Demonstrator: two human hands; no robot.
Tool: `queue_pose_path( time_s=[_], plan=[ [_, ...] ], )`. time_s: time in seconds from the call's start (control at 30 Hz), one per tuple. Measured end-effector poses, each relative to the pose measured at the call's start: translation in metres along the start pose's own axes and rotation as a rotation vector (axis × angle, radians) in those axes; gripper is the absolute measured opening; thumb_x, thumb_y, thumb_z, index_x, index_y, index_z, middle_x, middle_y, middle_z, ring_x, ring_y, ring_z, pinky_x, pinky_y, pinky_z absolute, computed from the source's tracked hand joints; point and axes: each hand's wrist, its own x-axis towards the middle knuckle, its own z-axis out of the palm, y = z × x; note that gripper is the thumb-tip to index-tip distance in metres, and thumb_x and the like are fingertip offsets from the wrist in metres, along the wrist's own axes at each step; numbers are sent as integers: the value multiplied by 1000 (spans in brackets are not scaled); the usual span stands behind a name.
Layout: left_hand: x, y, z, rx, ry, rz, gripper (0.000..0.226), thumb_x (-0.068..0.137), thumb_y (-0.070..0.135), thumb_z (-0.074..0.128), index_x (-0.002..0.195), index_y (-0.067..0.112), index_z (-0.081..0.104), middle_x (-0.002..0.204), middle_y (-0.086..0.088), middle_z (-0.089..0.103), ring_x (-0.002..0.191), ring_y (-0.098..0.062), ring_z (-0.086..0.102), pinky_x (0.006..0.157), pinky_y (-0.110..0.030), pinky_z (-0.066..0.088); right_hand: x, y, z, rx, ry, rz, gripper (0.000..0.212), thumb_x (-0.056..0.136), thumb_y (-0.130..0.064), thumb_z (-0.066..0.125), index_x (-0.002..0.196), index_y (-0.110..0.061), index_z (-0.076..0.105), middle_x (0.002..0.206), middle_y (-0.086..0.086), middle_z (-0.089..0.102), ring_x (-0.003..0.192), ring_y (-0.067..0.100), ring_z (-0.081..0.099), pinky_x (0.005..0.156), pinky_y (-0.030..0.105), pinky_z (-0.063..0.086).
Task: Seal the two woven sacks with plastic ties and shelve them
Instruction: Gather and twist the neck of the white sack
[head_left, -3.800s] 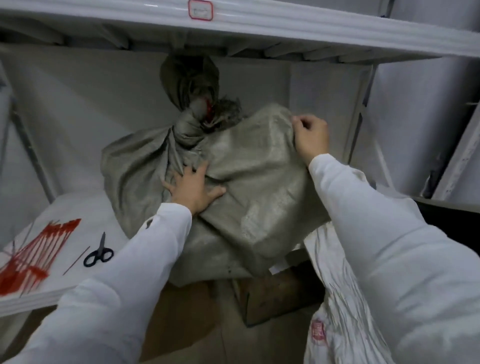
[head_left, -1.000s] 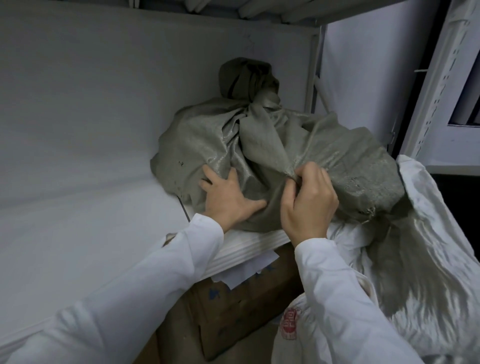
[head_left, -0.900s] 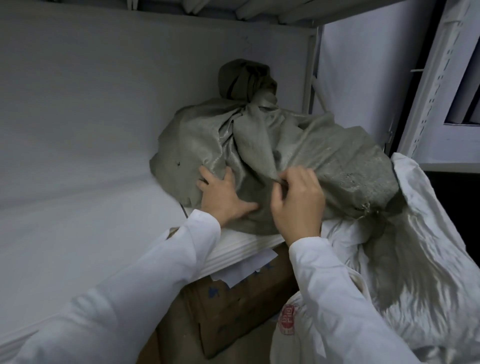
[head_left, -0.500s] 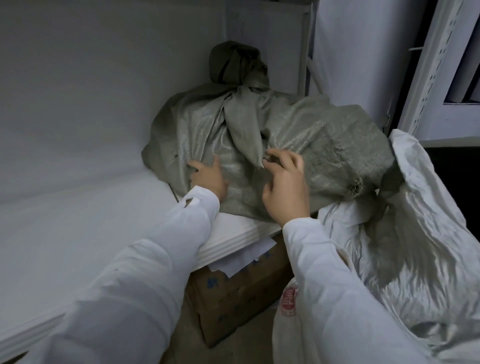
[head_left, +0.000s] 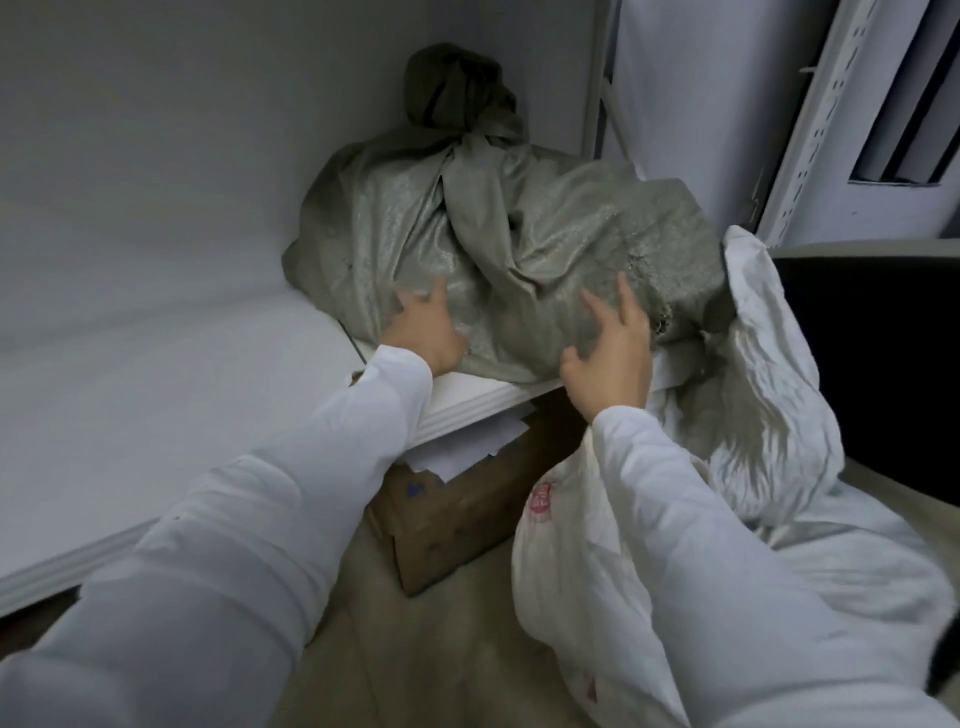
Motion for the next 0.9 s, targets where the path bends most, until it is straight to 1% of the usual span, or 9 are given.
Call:
queue_pose_path(
  time_s=[0.13,0.33,0.5,0.63,0.7,0.73,0.8,0.83,0.9],
  plan=[
    [-43,23,-5,-36,3,109,74,92,35,57,153,27,15,152,-21,17,122,-45,46,98,-48,42,-33,18,-32,-266,36,243,62,75,-20,67,135,-22,51,159,7,17,145,30,16,117,44,20],
    [-107,49,28,-79,-203,336,89,81,35,68,154,26,17,154,-17,22,138,-37,33,108,-45,37,-92,57,-66,-581,-162,614,101,67,-38,82,147,-18,23,161,12,-1,148,27,-3,111,69,6],
    [-151,69,73,116,-567,582,104,73,45,78,153,38,12,161,-11,3,147,-34,11,114,-51,27,-91,76,-90,-218,153,818,121,58,-38,89,150,-21,12,160,11,5,143,33,18,106,55,31],
    [-176,81,102,369,-635,706,81,71,50,77,142,37,40,153,-7,24,142,-30,21,108,-50,30,-95,96,-89,-34,-67,886,129,62,-47,85,151,-8,1,148,14,37,136,34,37,110,51,33],
    [-182,80,111,485,-607,726,60,76,46,74,130,30,52,136,-6,43,129,-29,37,96,-44,37,-94,96,-84,-50,-202,859,114,65,-52,80,148,-5,18,142,13,47,131,33,44,107,48,36],
    [-182,77,112,517,-583,714,49,81,40,70,126,28,54,129,-5,48,123,-29,43,91,-41,39,-93,92,-81,-38,-260,822,94,69,-51,77,140,-4,36,135,13,53,125,33,49,103,44,41],
    [-180,70,113,557,-535,673,29,91,25,59,119,22,59,120,-6,56,116,-28,51,86,-39,43,-92,81,-75,-11,-346,712,45,77,-42,71,101,-7,59,111,9,63,110,32,57,89,36,45],
    [-177,64,112,564,-514,656,23,93,20,53,115,20,61,116,-5,59,112,-28,54,85,-39,45,-93,76,-72,15,-386,675,30,79,-36,69,81,-10,56,97,8,62,101,32,59,80,33,45],
    [-173,49,102,561,-521,623,19,94,17,49,107,19,62,101,-2,57,104,-27,59,76,-35,45,-97,65,-64,76,-454,638,27,76,-26,69,67,-11,49,76,6,58,83,29,59,65,29,43]
  ],
)
